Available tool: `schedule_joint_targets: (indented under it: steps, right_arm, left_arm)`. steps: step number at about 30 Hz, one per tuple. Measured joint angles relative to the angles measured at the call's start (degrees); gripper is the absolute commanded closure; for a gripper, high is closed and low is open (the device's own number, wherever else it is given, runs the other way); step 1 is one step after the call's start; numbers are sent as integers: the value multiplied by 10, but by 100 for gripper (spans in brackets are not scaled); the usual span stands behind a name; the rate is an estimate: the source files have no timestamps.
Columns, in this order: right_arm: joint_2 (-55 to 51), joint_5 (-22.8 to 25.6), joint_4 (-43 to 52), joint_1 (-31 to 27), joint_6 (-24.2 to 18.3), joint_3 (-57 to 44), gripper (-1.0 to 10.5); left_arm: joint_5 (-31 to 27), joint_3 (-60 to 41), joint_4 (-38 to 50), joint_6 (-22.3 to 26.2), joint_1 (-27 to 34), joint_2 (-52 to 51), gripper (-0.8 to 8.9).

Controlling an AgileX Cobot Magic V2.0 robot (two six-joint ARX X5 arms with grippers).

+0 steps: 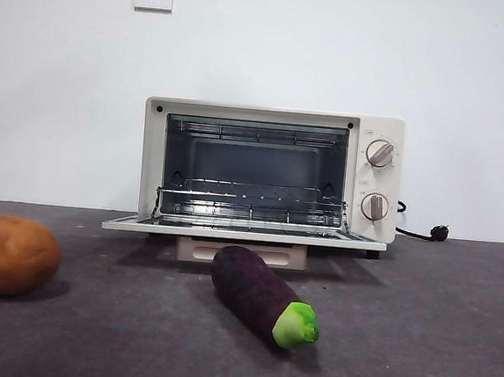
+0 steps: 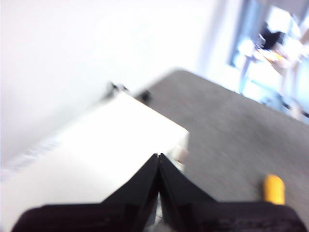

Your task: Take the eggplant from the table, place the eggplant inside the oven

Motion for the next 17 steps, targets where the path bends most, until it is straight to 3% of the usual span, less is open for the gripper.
schedule_joint_targets:
  steps: [7,17]
  right_arm:
    - [10,0,-1,2,0,0,350]
    - [35,6,-30,52,-2,0,352]
  left_arm:
    - [-48,1,-38,1,42,-107,819]
    - [-94,1,-63,12,77,-201,819]
